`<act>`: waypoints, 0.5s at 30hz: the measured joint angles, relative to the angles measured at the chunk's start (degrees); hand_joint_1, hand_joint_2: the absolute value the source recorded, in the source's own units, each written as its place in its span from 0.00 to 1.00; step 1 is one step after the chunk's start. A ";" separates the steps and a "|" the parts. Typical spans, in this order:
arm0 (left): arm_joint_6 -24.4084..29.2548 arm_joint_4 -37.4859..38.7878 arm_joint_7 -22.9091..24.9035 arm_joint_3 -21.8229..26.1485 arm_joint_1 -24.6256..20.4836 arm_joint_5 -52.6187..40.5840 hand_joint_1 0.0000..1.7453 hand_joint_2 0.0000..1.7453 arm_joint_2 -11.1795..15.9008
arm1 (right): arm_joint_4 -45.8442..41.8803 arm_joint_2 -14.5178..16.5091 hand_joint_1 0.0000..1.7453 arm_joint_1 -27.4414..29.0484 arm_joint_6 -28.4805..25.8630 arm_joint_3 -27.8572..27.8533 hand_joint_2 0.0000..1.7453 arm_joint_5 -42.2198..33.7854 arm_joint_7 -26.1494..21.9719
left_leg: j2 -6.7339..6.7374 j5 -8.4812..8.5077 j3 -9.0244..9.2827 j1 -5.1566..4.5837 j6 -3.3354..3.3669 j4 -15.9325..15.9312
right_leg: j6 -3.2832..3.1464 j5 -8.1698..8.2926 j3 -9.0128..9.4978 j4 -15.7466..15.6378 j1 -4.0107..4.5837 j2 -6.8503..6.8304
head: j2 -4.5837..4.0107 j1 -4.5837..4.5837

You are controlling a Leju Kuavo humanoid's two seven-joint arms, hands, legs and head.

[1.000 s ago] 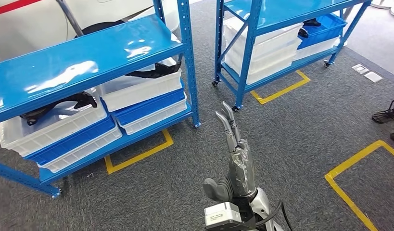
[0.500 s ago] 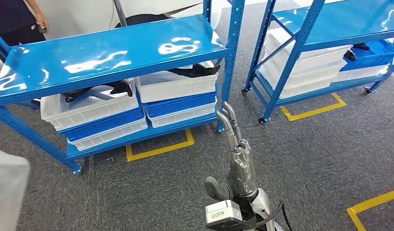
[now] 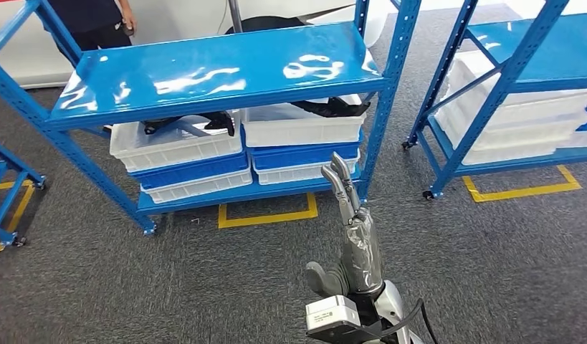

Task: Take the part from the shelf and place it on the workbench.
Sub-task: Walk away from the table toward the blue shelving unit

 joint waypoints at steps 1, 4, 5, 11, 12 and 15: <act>0.00 0.00 -0.01 0.00 0.11 0.01 0.00 0.00 0.00 | 0.01 -0.01 0.00 0.11 0.04 0.01 0.00 -0.02 0.03 | 0.12 0.34 -0.46 0.08 -0.03 0.66 | 0.07 -0.17 0.13 0.00 0.02 -0.78 | 0.00 0.00; 0.00 0.00 0.00 0.00 0.28 0.07 0.00 0.00 0.01 | 0.02 -0.04 0.00 0.26 0.10 0.01 0.00 -0.13 0.22 | 2.24 5.64 4.60 -0.23 0.59 -9.68 | 0.43 -0.82 1.00 -0.01 0.08 -2.87 | 0.00 -0.01; 0.00 0.00 0.01 0.00 0.25 0.10 0.00 0.00 0.01 | 0.03 -0.06 0.00 0.30 0.13 0.01 0.00 -0.20 0.36 | 3.38 7.05 6.50 -0.51 0.98 -13.48 | 0.70 -1.09 1.32 -0.02 0.18 -3.46 | 0.00 0.00; -1.28 0.01 1.03 0.04 0.50 2.16 0.00 0.25 -0.06 | 0.49 -0.58 0.00 1.73 1.96 -0.39 0.00 -1.94 1.64 | 2.51 8.10 8.83 -0.73 2.76 -17.72 | 2.42 -3.12 2.13 0.98 0.12 -3.30 | 0.01 0.05; -1.78 0.02 1.20 0.07 0.52 2.79 0.00 0.50 -0.07 | 0.98 -0.84 0.00 2.43 2.90 -0.65 0.00 -2.91 1.67 | 2.05 8.18 9.21 -0.52 3.07 -18.00 | 2.58 -4.57 1.04 3.57 0.06 -1.71 | 0.01 0.10; -2.55 0.02 1.28 0.09 0.45 3.72 0.00 1.00 -0.10 | 3.11 -1.68 0.00 4.67 5.13 -1.31 0.00 -5.73 1.23 | 0.61 7.93 9.54 -0.60 3.62 -18.02 | 2.71 -8.85 -5.27 14.93 0.01 1.06 | 0.00 0.25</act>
